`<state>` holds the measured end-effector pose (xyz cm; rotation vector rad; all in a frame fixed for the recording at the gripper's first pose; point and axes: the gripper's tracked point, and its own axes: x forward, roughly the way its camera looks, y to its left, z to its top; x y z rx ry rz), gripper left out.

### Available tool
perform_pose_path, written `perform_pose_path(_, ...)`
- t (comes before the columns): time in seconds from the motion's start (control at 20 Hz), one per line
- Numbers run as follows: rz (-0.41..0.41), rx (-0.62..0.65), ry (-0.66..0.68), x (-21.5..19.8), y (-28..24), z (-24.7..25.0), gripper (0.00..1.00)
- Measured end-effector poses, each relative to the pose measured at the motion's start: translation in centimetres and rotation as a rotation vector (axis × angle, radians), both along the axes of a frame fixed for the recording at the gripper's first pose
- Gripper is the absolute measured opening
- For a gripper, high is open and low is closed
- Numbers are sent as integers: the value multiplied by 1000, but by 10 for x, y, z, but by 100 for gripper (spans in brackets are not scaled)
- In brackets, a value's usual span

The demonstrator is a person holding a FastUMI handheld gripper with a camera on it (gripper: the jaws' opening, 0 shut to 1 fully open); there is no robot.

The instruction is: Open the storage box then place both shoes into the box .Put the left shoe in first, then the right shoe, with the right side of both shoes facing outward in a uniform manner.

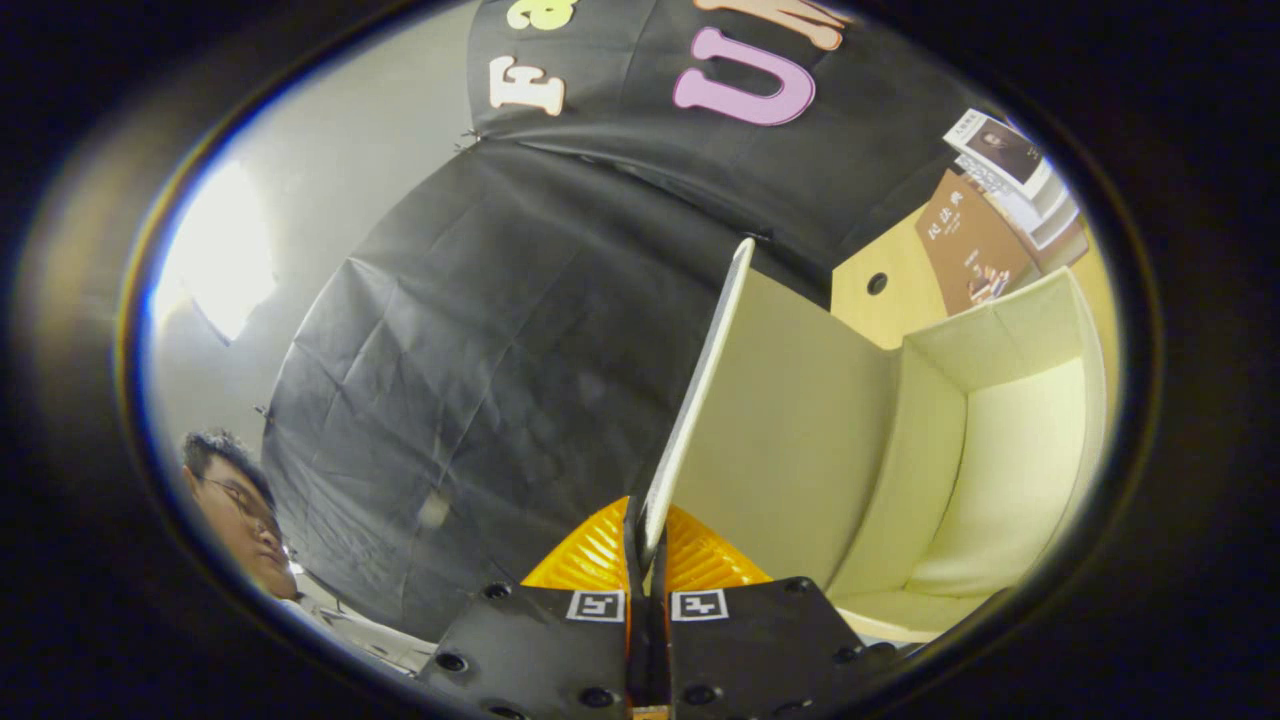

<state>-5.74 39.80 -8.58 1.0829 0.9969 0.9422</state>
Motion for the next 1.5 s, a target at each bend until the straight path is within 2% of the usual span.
perform_pose_path(0.2, 21, -6, -7, -1, 23, -2, 14)
perform_pose_path(0.35, 42, -56, -84, -3, 36, -2, 19)
perform_pose_path(0.5, 44, -162, -203, 1, 31, -13, 57)
perform_pose_path(0.65, 31, -211, -247, 6, 23, -22, 95)
perform_pose_path(1.05, -129, -387, -380, 42, -68, -38, 99)
perform_pose_path(1.5, -345, -629, -401, 71, -229, -65, 100)
